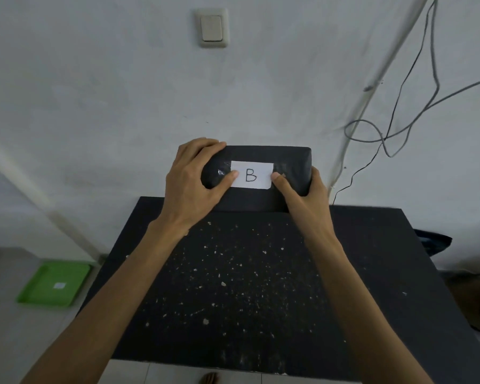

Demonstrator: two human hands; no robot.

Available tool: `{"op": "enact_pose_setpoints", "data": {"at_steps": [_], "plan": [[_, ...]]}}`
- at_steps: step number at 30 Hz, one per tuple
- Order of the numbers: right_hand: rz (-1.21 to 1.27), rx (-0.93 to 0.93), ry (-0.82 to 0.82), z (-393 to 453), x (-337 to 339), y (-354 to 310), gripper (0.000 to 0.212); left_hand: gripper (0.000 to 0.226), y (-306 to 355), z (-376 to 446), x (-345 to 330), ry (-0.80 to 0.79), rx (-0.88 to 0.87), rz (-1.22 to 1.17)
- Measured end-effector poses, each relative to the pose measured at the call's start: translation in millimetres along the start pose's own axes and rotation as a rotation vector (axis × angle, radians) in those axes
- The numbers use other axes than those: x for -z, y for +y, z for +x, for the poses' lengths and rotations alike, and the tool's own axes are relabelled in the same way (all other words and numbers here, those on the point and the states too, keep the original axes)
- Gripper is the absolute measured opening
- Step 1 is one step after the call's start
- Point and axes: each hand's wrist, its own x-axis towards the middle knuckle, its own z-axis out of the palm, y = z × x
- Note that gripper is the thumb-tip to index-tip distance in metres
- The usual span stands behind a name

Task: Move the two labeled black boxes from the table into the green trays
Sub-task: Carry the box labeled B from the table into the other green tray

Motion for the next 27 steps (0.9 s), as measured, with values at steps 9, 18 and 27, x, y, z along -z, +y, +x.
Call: {"op": "enact_pose_setpoints", "data": {"at_steps": [9,18,27], "plan": [[0.031,-0.093,-0.11,3,-27,11,0.074,0.05,-25,-21,16,0.228,0.412,-0.313],[-0.126,-0.194,-0.295,-22,-131,48,0.082,0.062,-110,-102,51,0.205,1.072,-0.374],[-0.238,-0.216,-0.45,-82,-302,71,0.084,0.051,-224,-209,137,0.263,1.277,-0.373]]}}
